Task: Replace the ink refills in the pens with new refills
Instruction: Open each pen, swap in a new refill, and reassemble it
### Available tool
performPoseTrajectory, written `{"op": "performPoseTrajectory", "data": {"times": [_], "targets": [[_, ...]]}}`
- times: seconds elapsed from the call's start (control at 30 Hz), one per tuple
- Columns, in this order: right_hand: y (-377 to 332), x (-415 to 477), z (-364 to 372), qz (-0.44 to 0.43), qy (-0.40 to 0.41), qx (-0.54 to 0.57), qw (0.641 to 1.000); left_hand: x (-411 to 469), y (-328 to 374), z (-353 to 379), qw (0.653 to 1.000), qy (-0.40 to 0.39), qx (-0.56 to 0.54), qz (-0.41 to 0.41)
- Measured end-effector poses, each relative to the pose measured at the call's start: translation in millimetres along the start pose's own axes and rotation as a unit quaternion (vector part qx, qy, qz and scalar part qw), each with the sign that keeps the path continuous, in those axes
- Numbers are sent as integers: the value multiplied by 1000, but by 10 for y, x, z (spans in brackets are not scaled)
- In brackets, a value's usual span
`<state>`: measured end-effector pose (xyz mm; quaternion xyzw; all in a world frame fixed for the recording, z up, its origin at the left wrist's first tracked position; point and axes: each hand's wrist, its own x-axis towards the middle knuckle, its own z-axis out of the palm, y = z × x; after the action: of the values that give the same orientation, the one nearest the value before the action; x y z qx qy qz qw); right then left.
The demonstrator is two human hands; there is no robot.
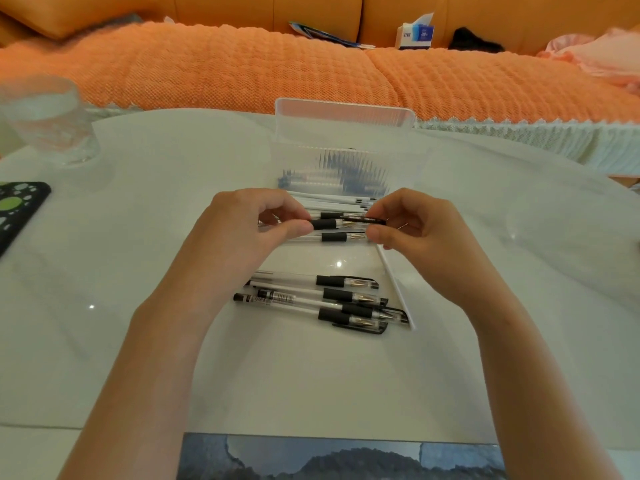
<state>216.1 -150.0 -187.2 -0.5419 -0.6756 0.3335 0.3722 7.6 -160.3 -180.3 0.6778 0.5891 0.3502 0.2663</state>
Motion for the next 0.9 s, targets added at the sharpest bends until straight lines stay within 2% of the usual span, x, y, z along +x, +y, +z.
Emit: {"op": "performPoseTrajectory", "data": {"times": [0.2,0.8,0.9], "targets": [[-21,9,102,-23,-23,21,999,16,1,66,999,-43,-19,2],[-11,6,89,-23,-8,86,996,24,36,139,998,-23,-55,-5],[25,32,107,-15,9,57,998,45,40,128,999,-12,-49,-6]]}}
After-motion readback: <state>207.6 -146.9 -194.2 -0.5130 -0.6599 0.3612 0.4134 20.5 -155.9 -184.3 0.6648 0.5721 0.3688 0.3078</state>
